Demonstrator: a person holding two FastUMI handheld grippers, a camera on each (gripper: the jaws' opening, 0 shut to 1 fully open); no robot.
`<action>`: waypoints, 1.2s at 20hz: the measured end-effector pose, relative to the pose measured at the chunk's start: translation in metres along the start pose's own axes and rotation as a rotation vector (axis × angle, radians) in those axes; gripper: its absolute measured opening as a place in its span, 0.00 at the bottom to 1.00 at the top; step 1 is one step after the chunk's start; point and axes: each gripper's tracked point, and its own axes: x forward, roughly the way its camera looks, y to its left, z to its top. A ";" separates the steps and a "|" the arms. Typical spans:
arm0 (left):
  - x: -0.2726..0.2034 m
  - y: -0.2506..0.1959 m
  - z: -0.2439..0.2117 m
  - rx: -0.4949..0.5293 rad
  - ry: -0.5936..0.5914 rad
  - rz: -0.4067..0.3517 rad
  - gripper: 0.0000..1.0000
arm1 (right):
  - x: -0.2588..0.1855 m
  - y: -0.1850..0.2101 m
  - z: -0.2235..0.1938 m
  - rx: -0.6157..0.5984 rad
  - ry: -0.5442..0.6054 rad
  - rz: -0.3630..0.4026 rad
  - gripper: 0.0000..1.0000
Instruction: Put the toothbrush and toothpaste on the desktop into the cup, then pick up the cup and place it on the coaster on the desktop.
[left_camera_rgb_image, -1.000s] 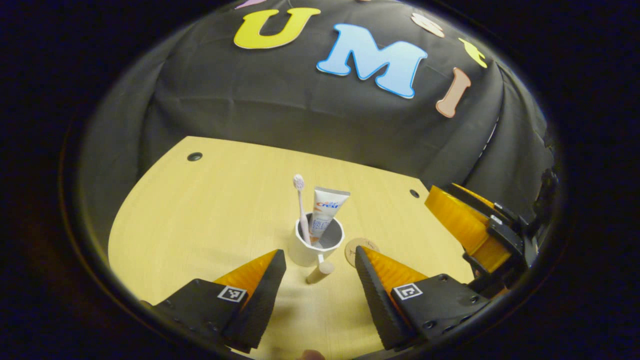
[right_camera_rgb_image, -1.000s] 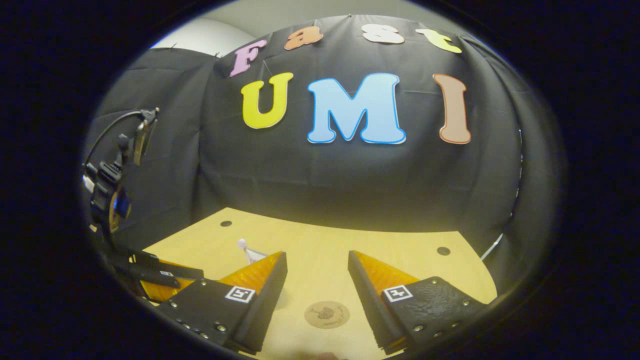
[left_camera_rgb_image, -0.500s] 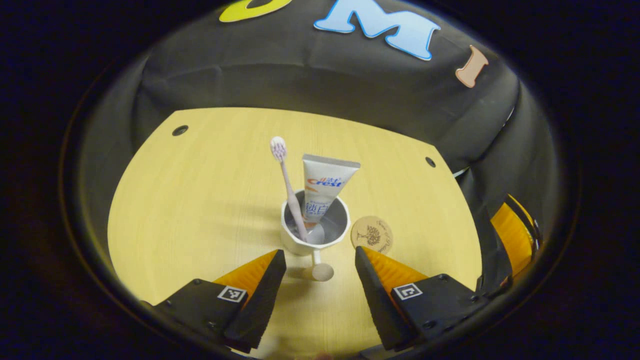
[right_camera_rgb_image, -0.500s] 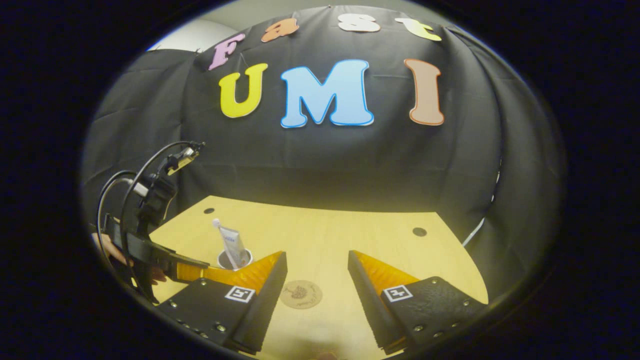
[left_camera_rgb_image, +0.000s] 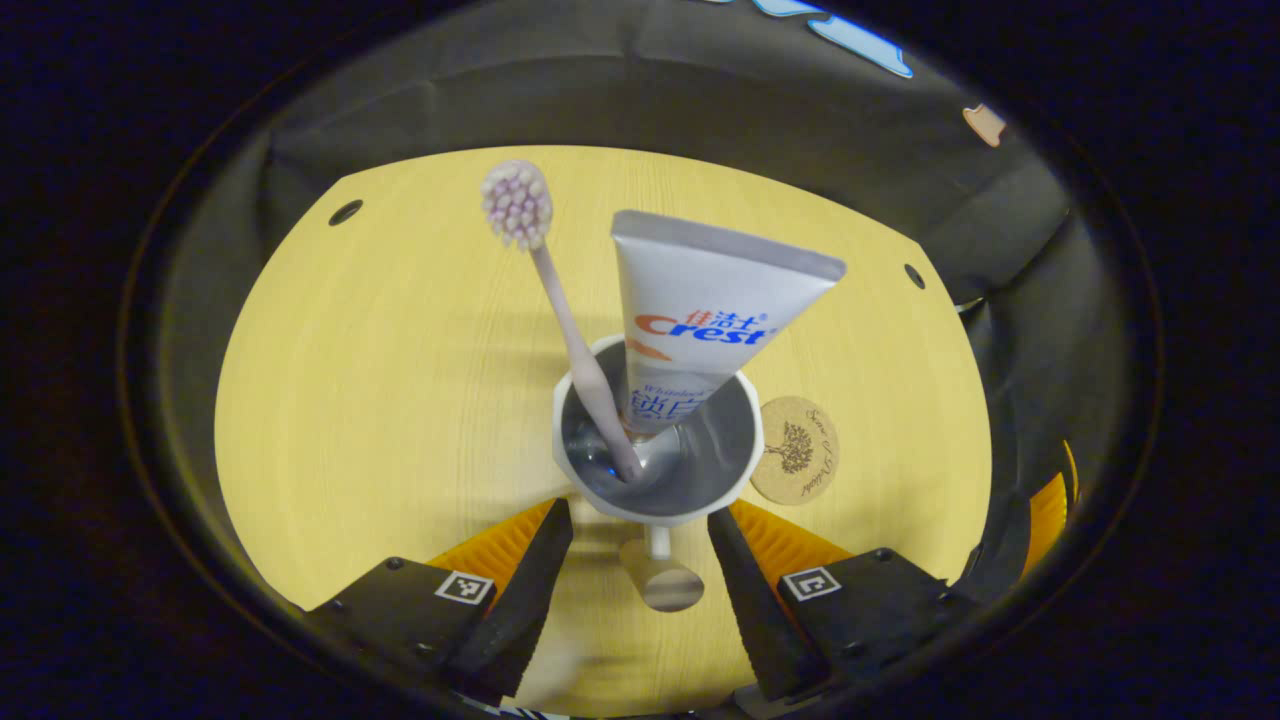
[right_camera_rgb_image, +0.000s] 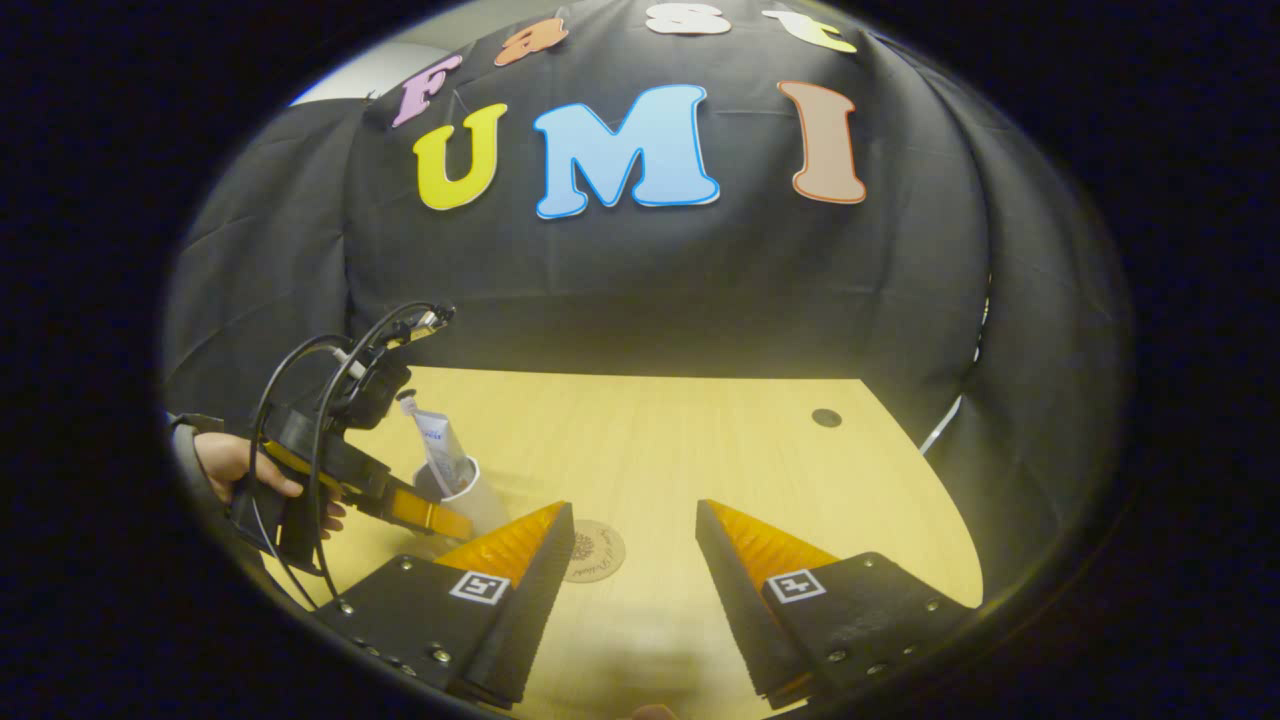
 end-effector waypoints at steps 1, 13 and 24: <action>0.004 0.000 0.000 0.000 0.014 0.005 0.89 | 0.000 -0.002 -0.003 0.007 0.007 -0.001 0.78; 0.031 -0.001 -0.008 -0.003 0.069 0.053 0.43 | -0.003 -0.019 -0.016 0.063 0.059 -0.011 0.78; 0.023 -0.005 -0.009 0.107 -0.002 0.087 0.34 | -0.009 -0.023 -0.019 0.087 0.066 -0.018 0.78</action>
